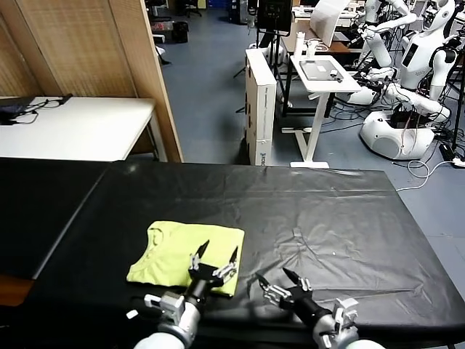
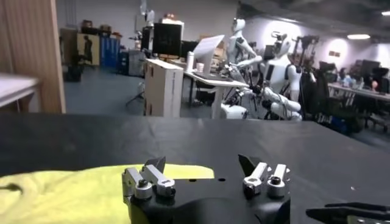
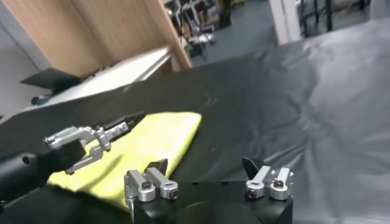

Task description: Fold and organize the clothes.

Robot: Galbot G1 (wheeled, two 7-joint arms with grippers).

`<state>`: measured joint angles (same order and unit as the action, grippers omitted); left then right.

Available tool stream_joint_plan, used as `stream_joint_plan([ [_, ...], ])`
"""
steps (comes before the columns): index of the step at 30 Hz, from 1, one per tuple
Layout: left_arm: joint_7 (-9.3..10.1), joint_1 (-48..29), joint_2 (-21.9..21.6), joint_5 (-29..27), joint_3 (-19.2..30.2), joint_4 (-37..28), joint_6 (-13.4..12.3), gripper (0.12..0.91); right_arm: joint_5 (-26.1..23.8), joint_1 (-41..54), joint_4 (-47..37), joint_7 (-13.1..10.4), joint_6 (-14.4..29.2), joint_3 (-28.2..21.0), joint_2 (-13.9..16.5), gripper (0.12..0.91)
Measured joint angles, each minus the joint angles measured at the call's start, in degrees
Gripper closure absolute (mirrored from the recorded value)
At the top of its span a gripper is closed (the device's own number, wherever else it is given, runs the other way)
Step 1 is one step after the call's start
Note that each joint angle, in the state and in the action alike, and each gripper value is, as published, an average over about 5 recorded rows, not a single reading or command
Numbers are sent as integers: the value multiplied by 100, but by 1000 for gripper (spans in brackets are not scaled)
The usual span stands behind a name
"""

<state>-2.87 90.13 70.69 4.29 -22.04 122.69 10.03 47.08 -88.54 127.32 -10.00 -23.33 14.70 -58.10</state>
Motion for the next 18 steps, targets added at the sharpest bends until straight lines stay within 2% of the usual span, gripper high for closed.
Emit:
stream_joint_plan([
  [7, -130, 225, -400, 405, -838, 146, -280, 123, 385, 604, -324, -172, -222, -397, -173, 141],
  [14, -194, 501, -515, 598, -1437, 321, -354, 123, 522, 1063, -719, -164, -261, -672, -377, 286],
  [16, -189, 579, -500, 600, -1537, 357, -362, 123, 535, 1154, -812, -132, -262, -726, -426, 356],
  [18, -181, 653, -471, 588, -1614, 389, -372, 123, 547, 1239, -905, -102, -266, -785, -485, 471],
])
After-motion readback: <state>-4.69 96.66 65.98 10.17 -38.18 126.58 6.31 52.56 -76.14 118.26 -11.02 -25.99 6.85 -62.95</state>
